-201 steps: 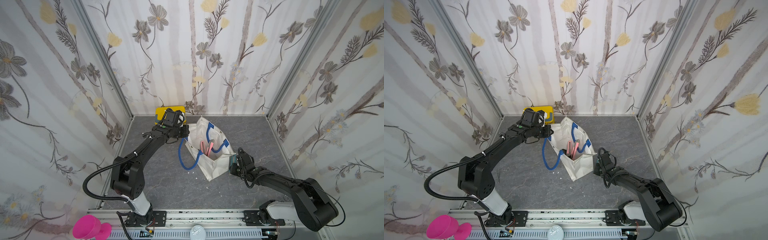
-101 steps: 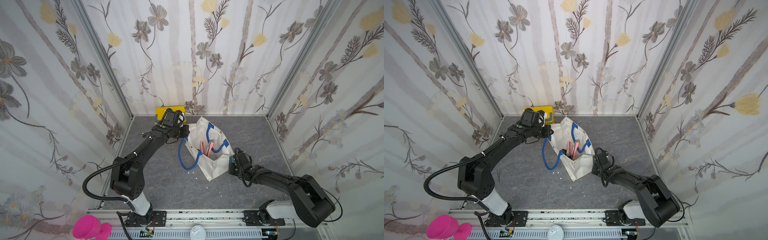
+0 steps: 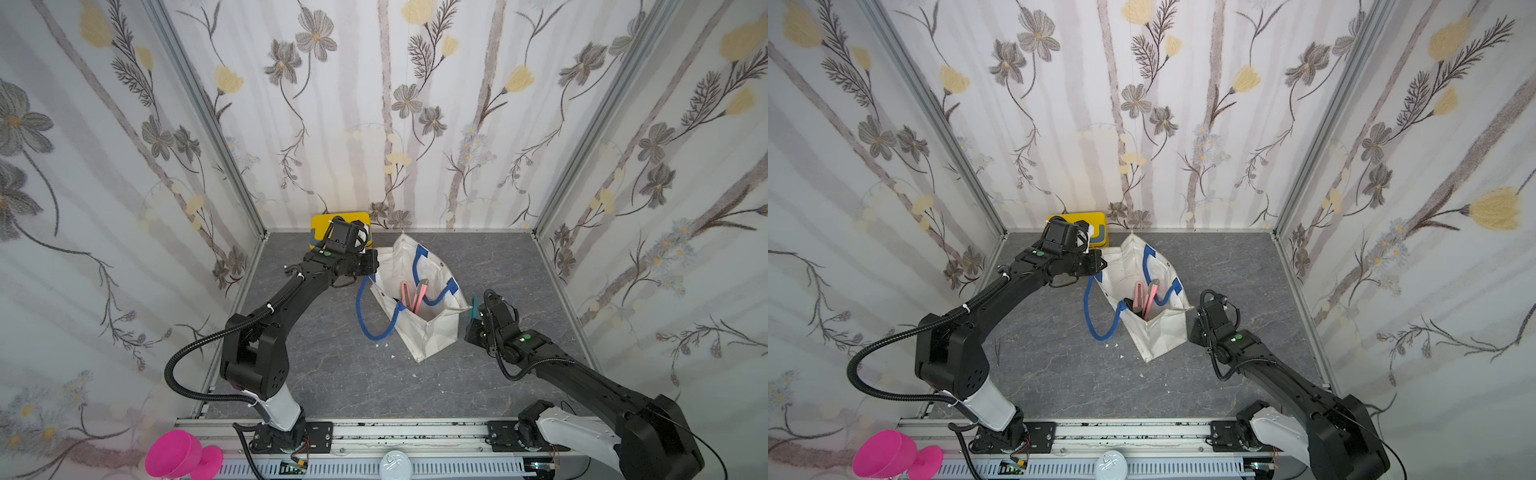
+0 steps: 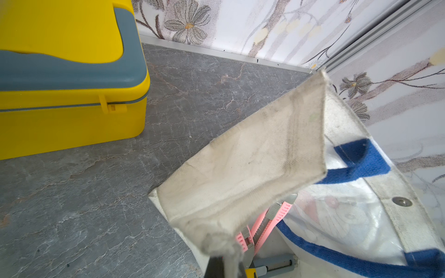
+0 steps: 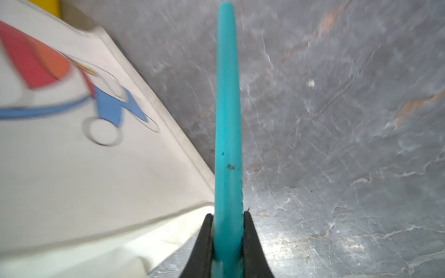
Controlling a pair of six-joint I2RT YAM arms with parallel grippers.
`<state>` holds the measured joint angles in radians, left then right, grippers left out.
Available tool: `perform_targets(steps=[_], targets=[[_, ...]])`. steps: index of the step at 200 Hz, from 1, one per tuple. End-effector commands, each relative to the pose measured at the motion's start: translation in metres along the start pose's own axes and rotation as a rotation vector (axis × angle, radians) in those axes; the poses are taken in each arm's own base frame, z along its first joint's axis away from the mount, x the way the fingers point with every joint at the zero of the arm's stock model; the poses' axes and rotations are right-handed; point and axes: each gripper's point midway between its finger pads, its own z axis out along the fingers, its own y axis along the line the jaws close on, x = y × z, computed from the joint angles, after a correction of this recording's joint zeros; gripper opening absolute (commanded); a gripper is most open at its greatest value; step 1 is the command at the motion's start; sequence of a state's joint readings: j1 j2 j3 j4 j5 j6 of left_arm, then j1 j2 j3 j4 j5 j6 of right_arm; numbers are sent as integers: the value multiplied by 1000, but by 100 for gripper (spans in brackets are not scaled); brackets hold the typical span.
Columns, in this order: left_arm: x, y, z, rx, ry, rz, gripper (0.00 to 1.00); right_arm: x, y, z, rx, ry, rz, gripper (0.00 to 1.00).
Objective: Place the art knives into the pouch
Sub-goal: Pick up the utility knife at the center of the board, then place the utility knife in the pouch.
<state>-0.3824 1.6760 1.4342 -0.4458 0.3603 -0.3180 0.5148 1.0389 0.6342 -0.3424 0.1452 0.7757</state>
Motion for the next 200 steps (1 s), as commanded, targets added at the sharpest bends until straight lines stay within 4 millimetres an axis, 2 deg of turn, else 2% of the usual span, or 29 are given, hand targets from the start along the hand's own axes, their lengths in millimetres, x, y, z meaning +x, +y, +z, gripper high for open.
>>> perform_targets(steps=[1,15,39,54,70,96,128,164,188,200], targets=[[-3,-2,-5,-1,-12,7,0,-38,3,-33,40,-125,-6,0],[-3,-3,-6,1,-14,7,0,-72,23,-60,-1,-215,-20,0],[-4,-3,-6,4,-14,5,0,-109,60,-89,-82,-280,-72,0],[-3,-3,-6,5,-13,5,0,-123,86,-99,-148,-286,-115,0],[-3,-3,-6,5,-14,4,0,-127,114,-101,-210,-271,-168,0],[-4,-3,-6,4,-16,4,0,-108,156,-92,-265,-200,-274,0],[-3,-3,-5,9,-13,0,0,-71,185,-75,-317,-95,-353,0],[-3,-4,-5,14,-14,-2,0,-34,195,-48,-314,26,-428,1],[-4,-4,-6,12,-18,0,0,-23,190,-34,-287,69,-458,1],[-4,-5,-6,12,-19,-1,0,-18,186,-27,-267,87,-469,6]])
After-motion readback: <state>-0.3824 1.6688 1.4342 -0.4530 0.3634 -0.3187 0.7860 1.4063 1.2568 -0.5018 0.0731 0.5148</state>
